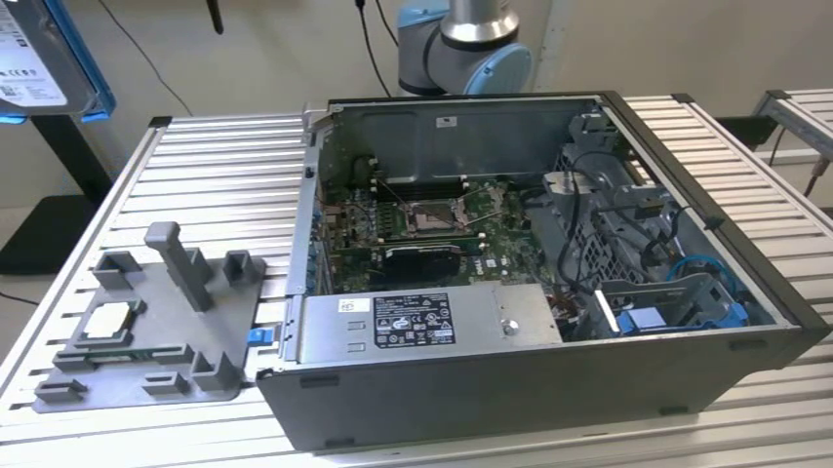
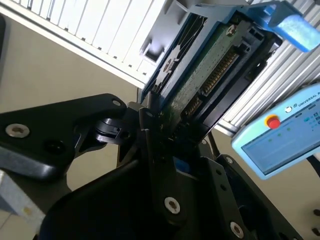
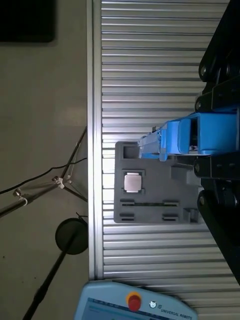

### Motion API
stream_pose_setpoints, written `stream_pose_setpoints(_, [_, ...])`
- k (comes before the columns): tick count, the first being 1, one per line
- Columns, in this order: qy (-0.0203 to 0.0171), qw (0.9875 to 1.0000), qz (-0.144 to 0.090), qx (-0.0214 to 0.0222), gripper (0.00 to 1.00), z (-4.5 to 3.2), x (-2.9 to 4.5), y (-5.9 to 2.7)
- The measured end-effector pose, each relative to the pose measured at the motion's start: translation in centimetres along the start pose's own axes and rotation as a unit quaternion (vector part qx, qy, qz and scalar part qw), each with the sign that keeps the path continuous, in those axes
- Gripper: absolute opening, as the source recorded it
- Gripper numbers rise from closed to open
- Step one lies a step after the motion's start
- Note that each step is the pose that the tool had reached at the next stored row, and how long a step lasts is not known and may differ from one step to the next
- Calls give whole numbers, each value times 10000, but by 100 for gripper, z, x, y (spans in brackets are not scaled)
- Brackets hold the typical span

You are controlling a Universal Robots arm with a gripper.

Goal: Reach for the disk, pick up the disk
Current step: 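Pick up the disk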

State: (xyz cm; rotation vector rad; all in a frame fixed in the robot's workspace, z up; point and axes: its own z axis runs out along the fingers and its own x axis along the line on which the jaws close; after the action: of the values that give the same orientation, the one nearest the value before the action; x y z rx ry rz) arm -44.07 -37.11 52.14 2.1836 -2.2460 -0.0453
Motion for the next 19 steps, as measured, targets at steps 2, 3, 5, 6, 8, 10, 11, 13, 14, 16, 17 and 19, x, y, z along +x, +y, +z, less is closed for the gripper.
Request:
stream_pose_setpoints(2, [0,10000,0,0,0,-1,-1,-36])
stream_pose_setpoints(3, [0,10000,0,0,0,-2,-1,-56])
stream_pose_setpoints(5, [0,10000,0,0,0,-2,-3,-93])
stream_pose_setpoints(6, [0,10000,0,1,0,-3,-3,-110])
stream_pose_setpoints(8, [0,10000,0,0,0,-3,-4,-141])
stream_pose_setpoints(10, [1,10000,0,0,0,-5,-5,-177])
stream_pose_setpoints(11, [0,10000,0,0,0,-5,-5,-195])
stream_pose_setpoints(13, [0,10000,0,0,0,-6,-7,-241])
stream_pose_setpoints(14, [0,10000,0,0,0,-7,-8,-263])
stream_pose_setpoints(16, [0,10000,0,1,0,-8,-9,-315])
stream_pose_setpoints(17, [0,10000,0,0,0,-9,-10,-341])
stream_pose_setpoints(19, [0,10000,0,0,0,-10,-11,-396])
